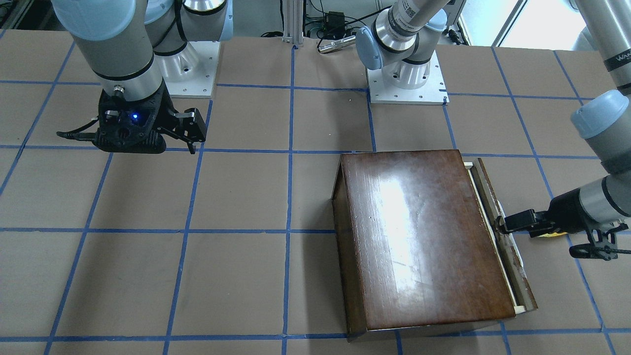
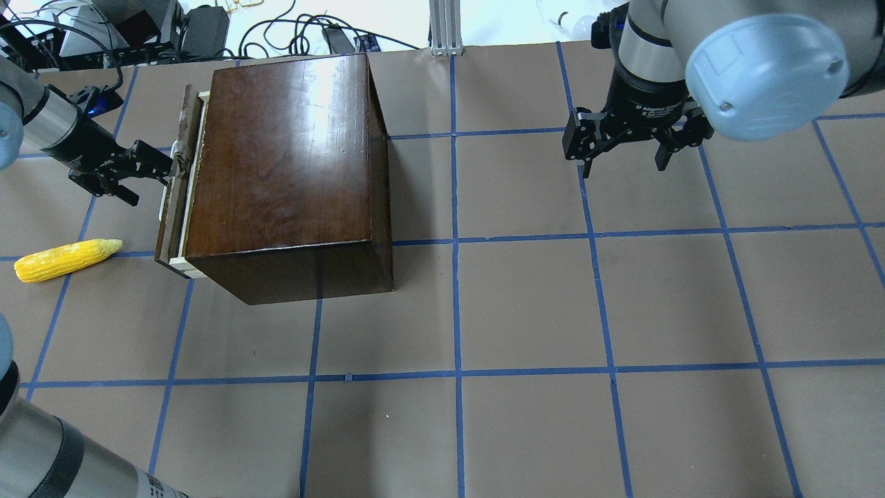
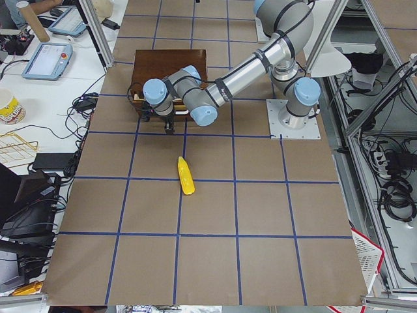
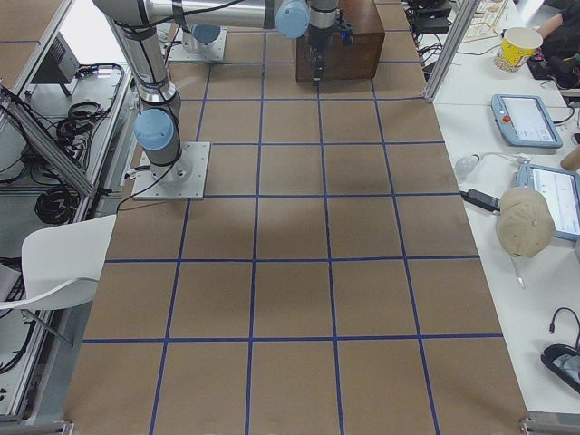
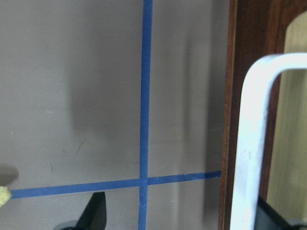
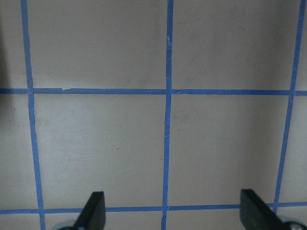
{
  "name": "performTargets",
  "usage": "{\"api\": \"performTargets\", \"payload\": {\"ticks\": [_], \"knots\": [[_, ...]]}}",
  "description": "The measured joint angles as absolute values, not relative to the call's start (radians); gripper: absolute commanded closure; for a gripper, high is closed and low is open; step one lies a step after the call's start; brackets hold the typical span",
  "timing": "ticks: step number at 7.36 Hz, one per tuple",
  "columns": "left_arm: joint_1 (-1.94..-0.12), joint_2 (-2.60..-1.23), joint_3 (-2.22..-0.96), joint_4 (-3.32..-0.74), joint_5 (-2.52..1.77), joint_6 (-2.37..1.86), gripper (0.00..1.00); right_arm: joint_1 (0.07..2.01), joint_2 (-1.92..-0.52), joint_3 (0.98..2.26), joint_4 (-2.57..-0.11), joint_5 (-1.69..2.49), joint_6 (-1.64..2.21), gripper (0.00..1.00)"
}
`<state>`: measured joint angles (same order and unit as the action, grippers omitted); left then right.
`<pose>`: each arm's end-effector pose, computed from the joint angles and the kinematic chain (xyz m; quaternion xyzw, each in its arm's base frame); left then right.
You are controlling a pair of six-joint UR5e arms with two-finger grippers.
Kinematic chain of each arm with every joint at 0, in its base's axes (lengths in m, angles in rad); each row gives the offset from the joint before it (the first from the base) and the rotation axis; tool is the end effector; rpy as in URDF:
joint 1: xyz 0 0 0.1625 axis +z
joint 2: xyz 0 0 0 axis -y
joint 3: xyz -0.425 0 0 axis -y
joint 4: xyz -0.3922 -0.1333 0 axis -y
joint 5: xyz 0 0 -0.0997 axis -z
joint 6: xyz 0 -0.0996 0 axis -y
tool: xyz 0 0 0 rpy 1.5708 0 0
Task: Open drawer and put corn inside
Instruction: 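Pull the drawer handle away from the cabinet with the left gripper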
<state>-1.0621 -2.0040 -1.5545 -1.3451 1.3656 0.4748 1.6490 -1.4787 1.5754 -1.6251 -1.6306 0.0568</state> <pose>0.1660 -0.6131 0.2747 0.0266 -0.9899 -0.0356 0.1347 0.1680 -0.5133 0.4443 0.0113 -0.9993 -0.0191 0.0313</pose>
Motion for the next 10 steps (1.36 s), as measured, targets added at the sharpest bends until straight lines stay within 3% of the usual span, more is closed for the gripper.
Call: {"api": "performTargets", "payload": {"ticks": [10], "knots": [[-1.016, -2.014, -1.538, -1.331, 1.421, 0.5, 0.0, 1.649, -1.479, 1.575, -1.624, -1.631, 0.057, 0.0]]}}
